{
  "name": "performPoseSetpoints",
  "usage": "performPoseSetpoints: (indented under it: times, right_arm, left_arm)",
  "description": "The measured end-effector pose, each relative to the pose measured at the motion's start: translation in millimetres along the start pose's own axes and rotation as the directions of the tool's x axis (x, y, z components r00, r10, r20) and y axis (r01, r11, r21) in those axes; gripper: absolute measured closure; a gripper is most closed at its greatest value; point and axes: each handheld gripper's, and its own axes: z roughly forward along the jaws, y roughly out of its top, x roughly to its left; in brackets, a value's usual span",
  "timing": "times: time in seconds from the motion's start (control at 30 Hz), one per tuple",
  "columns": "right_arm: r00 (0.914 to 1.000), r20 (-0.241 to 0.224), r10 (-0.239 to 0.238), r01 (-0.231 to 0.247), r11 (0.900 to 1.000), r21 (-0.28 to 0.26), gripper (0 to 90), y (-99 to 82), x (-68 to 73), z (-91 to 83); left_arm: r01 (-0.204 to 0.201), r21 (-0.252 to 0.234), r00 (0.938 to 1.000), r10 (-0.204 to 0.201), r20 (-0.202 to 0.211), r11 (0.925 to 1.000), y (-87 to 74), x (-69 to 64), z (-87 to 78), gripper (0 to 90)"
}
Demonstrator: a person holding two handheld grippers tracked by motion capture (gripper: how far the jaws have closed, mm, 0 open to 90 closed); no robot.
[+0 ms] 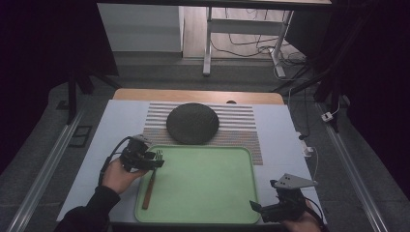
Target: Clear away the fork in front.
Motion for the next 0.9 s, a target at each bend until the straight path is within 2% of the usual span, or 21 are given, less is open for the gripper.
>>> performPoseSetpoints:
  times: [0.07, 0.1, 0.13, 0.2, 0.27, 0.33, 0.47, 0.57, 0.7, 0.77, 0.8, 0.9]
  right_arm:
    - [1.0000, 0.001, 0.000, 0.000, 1.0000, 0.000, 0.0, 0.0, 0.1, 0.1]
    - [1.0000, 0.000, 0.001, -0.001, 1.0000, 0.001, 0.0, 0.1, -0.1, 0.1]
    - [1.0000, 0.001, 0.004, -0.004, 1.0000, 0.000, 0.0, 0.2, 0.0, 0.1]
    - [1.0000, 0.001, 0.005, -0.005, 1.0000, 0.001, 0.0, 0.2, 0.0, 0.1]
    - [1.0000, 0.002, 0.005, -0.005, 1.0000, 0.001, 0.0, 0.2, 0.0, 0.2]
    - [1.0000, 0.002, 0.006, -0.006, 1.0000, 0.001, 0.0, 0.3, 0.0, 0.2]
    - [0.9999, 0.005, 0.009, -0.009, 1.0000, 0.000, 0.0, 0.3, -0.2, 0.1]
    - [0.9999, 0.006, 0.011, -0.011, 0.9999, 0.002, 0.0, 0.4, -0.1, 0.4]
    - [0.9999, 0.005, 0.011, -0.011, 0.9999, 0.001, 0.0, 0.5, 0.0, 0.7]
    - [0.9999, 0.005, 0.011, -0.011, 0.9999, 0.001, 0.0, 0.4, 0.0, 0.7]
    - [0.9999, 0.005, 0.011, -0.011, 0.9999, 0.002, 0.0, 0.5, -0.1, 0.5]
    - [0.9999, 0.006, 0.010, -0.010, 0.9999, 0.005, 0.0, 0.5, 0.1, 1.1]
  left_arm:
    - [-0.010, -0.051, 0.9997, 0.011, 0.021, 0.9986, -8.7, -4.2, -13.0, 33.0]
    - [-0.014, -0.074, 0.9993, 0.017, 0.034, 0.9971, -13.7, -6.0, -19.6, 26.4]
    - [-0.007, -0.098, 0.9990, 0.011, 0.044, 0.9951, -18.8, -8.1, -25.9, 24.1]
    - [0.008, -0.132, 0.9983, 0.000, 0.059, 0.9912, -28.9, -11.4, -37.7, 22.5]
    - [0.006, -0.152, 0.9983, 0.003, 0.057, 0.9884, -39.9, -14.5, -48.3, 19.5]
    - [0.003, -0.161, 0.9984, 0.006, 0.056, 0.9870, -50.5, -16.8, -56.8, 16.7]
    - [0.010, -0.171, 0.9998, -0.007, 0.021, 0.9852, -71.9, -18.7, -69.0, 5.2]
    - [0.016, -0.196, 0.9998, -0.014, 0.012, 0.9805, -89.1, -18.6, -75.7, 0.3]
    - [0.045, -0.200, 0.9990, -0.043, 0.013, 0.9787, -104.6, -18.1, -83.7, 0.0]
    - [0.054, -0.179, 0.9985, -0.054, 0.003, 0.9824, -109.9, -17.5, -84.3, 0.0]
    - [0.061, -0.162, 0.9981, -0.062, 0.001, 0.9849, -111.0, -16.9, -84.0, 0.0]
    - [0.064, -0.177, 0.9978, -0.066, -0.004, 0.9821, -111.8, -17.2, -85.6, 0.0]
